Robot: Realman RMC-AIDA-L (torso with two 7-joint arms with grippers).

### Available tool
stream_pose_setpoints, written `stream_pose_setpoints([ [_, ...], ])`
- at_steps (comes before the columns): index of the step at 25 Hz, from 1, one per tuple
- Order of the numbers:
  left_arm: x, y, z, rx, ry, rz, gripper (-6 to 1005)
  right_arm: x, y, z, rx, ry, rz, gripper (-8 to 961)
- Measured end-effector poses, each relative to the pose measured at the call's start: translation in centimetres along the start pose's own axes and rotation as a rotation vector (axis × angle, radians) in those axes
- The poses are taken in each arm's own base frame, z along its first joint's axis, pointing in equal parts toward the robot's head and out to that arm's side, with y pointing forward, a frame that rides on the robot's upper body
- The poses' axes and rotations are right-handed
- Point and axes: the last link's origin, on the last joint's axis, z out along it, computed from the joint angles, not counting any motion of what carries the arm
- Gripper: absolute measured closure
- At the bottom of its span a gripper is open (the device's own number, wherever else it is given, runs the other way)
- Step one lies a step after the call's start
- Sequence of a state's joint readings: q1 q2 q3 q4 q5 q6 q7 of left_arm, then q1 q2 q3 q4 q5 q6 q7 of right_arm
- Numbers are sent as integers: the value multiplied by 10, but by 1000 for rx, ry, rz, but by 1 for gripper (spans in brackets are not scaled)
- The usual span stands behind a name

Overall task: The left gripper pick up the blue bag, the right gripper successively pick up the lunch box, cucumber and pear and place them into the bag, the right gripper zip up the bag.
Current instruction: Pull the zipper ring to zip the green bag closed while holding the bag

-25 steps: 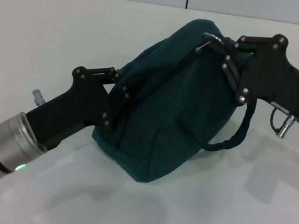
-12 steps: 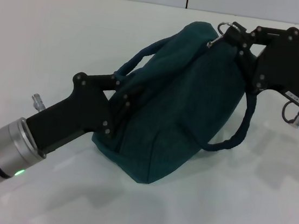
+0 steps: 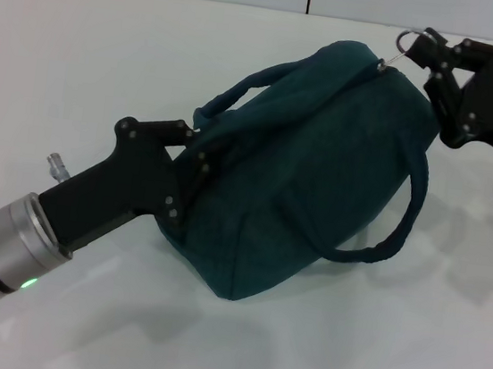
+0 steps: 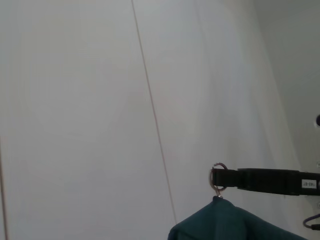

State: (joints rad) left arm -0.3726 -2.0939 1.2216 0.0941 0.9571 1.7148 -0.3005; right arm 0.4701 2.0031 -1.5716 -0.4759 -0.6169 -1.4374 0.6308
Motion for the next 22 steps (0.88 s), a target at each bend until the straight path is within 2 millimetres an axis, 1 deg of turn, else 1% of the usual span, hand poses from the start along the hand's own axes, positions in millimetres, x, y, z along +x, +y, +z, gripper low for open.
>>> stream_pose_setpoints([
  [5, 1, -3, -4, 31, 2, 7, 937, 3, -4, -7, 31, 13, 26, 940],
  [11, 1, -6, -7, 62, 3, 36, 937, 9, -7, -11, 51, 44, 51, 940],
  [13, 2, -7, -7, 65, 5, 38, 938, 10, -13, -17, 88, 49, 58, 940],
  [22, 2, -7, -7, 64, 8, 40, 939, 14, -15, -24, 122, 67, 81, 939],
])
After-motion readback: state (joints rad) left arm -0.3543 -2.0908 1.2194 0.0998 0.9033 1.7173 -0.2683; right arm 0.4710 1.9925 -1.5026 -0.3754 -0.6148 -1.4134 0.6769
